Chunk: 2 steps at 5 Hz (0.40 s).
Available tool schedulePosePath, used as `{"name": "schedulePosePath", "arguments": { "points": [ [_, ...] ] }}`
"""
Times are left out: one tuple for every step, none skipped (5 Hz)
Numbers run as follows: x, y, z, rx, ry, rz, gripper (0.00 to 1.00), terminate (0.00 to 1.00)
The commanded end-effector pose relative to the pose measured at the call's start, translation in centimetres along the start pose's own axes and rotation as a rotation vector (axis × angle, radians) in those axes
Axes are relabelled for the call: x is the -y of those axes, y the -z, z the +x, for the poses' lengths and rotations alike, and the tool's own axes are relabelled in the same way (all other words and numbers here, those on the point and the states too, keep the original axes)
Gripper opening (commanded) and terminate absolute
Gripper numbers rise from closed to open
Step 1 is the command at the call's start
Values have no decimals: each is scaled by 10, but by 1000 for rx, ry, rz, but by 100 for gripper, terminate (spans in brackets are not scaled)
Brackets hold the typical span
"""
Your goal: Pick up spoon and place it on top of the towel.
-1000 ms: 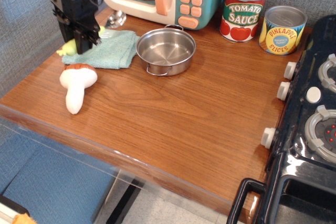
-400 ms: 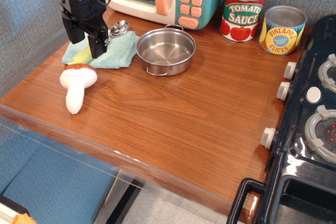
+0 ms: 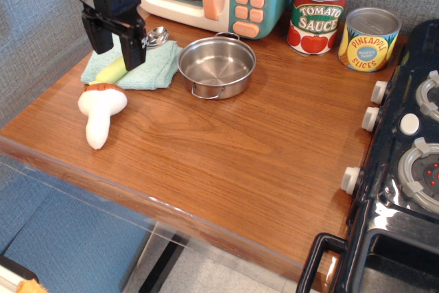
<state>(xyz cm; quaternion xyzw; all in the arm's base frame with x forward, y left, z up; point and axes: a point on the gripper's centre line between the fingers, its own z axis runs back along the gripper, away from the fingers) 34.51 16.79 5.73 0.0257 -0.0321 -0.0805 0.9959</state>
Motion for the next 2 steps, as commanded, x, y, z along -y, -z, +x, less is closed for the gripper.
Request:
{"name": "schedulePosePath", "arguments": {
  "points": [
    [-5,-41,-7,41,-40,70,100,0],
    [-5,-41,-7,41,-40,70,100,100]
  ]
}}
